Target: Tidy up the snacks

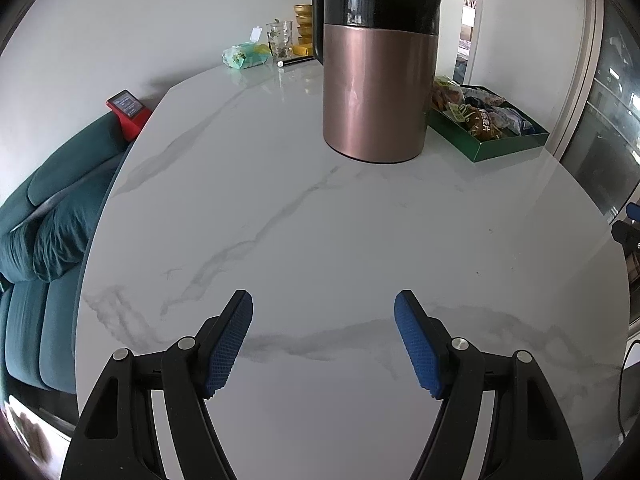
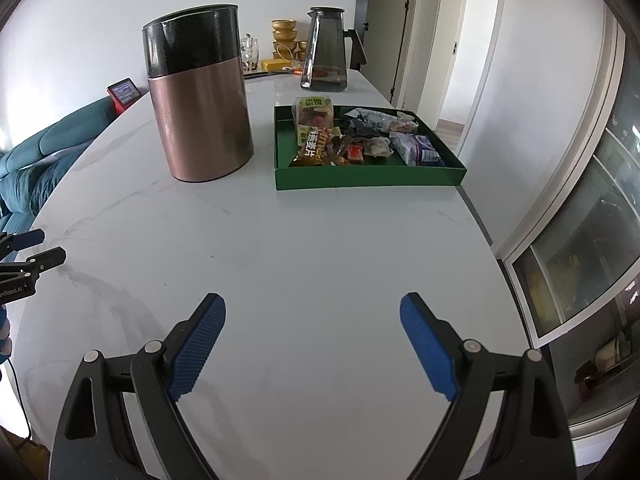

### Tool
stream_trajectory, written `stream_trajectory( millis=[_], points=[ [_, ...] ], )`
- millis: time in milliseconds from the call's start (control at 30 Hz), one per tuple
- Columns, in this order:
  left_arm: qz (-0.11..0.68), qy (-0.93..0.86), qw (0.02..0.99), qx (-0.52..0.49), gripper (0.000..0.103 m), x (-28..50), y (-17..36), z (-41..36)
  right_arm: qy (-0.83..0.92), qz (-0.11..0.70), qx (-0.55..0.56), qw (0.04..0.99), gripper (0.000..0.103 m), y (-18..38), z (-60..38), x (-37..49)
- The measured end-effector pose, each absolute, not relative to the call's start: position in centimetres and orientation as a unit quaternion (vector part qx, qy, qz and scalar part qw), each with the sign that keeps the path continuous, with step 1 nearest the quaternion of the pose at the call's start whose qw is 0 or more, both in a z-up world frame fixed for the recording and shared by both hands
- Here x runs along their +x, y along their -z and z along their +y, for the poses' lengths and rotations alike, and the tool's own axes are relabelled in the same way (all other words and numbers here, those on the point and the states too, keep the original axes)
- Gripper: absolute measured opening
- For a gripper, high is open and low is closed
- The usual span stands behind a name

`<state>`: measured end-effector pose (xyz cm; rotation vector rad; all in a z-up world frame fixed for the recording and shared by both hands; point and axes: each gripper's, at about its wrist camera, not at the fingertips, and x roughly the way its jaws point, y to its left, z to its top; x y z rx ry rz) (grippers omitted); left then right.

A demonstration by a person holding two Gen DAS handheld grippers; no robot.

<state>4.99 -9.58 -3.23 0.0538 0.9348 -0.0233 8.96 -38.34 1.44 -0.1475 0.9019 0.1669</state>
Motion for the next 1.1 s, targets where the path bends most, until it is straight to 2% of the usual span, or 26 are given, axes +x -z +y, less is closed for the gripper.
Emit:
stream_trajectory(
  millis=[1100],
  points=[
    [0.456,0.015,0.889,0.027,0.068,5.6,3.59,-9.71,-0.076,0.437,-0.068,0.894,0.103,-1.09,-38.63,8.93]
  ],
)
